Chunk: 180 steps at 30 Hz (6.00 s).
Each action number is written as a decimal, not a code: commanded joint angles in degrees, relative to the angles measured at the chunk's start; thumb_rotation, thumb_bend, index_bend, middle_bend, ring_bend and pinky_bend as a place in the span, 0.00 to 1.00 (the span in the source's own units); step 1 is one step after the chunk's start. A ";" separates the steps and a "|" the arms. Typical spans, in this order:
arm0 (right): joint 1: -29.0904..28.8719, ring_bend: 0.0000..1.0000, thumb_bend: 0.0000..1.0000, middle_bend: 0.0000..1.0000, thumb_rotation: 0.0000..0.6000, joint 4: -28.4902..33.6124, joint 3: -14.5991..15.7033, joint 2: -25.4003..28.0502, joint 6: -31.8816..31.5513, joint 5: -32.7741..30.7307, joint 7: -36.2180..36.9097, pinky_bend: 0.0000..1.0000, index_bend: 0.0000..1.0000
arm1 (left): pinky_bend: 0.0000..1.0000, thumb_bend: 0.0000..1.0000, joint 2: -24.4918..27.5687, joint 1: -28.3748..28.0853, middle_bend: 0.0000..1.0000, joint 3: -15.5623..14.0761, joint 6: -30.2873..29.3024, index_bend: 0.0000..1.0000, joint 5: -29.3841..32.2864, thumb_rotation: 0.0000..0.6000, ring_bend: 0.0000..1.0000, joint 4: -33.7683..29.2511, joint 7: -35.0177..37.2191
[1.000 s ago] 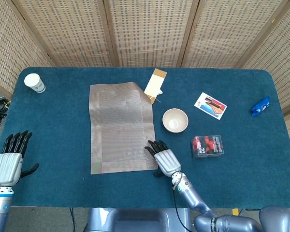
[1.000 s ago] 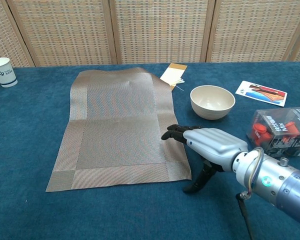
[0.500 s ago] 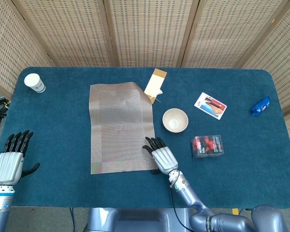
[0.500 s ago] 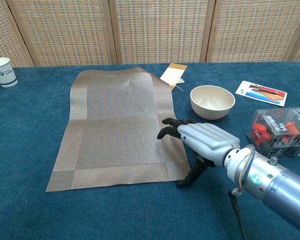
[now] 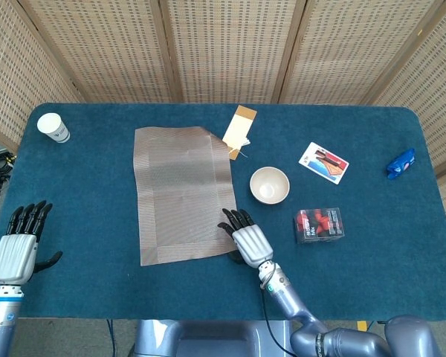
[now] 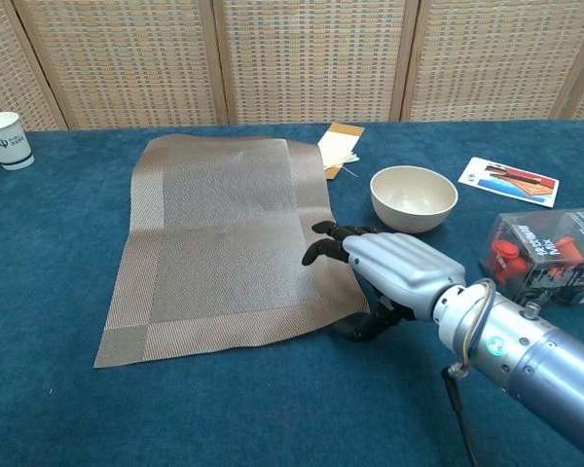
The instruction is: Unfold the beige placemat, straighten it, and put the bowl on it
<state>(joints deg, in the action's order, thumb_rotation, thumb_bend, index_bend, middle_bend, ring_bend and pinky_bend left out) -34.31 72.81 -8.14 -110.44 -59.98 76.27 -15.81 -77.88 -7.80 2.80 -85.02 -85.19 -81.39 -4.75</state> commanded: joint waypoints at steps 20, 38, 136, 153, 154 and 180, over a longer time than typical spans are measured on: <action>-0.57 0.06 0.42 0.18 1.00 -12.13 -0.17 -5.91 -5.42 5.68 9.57 0.08 0.50 | 0.00 0.17 0.13 0.00 0.00 0.17 0.64 0.00 0.46 1.00 0.00 -0.49 -0.07; -0.07 0.10 0.59 0.22 1.00 -12.01 -0.06 -5.88 -6.71 6.62 10.09 0.09 0.57 | 0.00 0.18 0.04 0.00 0.00 0.22 0.76 0.00 0.50 1.00 0.00 -0.61 -0.40; 9.20 0.14 0.62 0.26 1.00 11.90 -3.22 29.58 -12.56 0.16 -7.79 0.09 0.65 | 0.00 0.18 0.08 0.89 0.00 -0.18 -1.01 0.01 -1.29 1.00 0.00 -2.20 -1.20; 10.42 0.00 0.24 0.01 1.00 11.37 -3.26 30.64 -15.71 -0.99 -11.69 0.00 0.28 | 0.00 0.18 0.10 0.90 0.00 -0.09 -0.99 0.01 -1.21 1.00 0.00 -2.22 -1.19; 10.76 0.00 0.24 0.00 1.00 11.64 -3.17 30.78 -16.37 -0.96 -12.09 0.00 0.26 | 0.00 0.18 0.12 0.90 0.00 -0.08 -1.01 0.01 -1.22 1.00 0.00 -2.23 -1.16; 25.16 0.00 0.13 0.00 1.00 9.21 3.79 33.93 -30.99 7.02 12.50 0.00 0.06 | 0.00 0.10 0.15 -0.55 0.00 0.47 -0.41 0.01 -2.51 1.00 0.00 -2.14 -1.44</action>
<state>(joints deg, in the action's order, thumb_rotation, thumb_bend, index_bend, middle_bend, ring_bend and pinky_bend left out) -10.48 83.60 -4.94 -76.65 -89.74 82.45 -5.75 -77.71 -8.05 3.04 -85.66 -87.55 -83.47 -5.89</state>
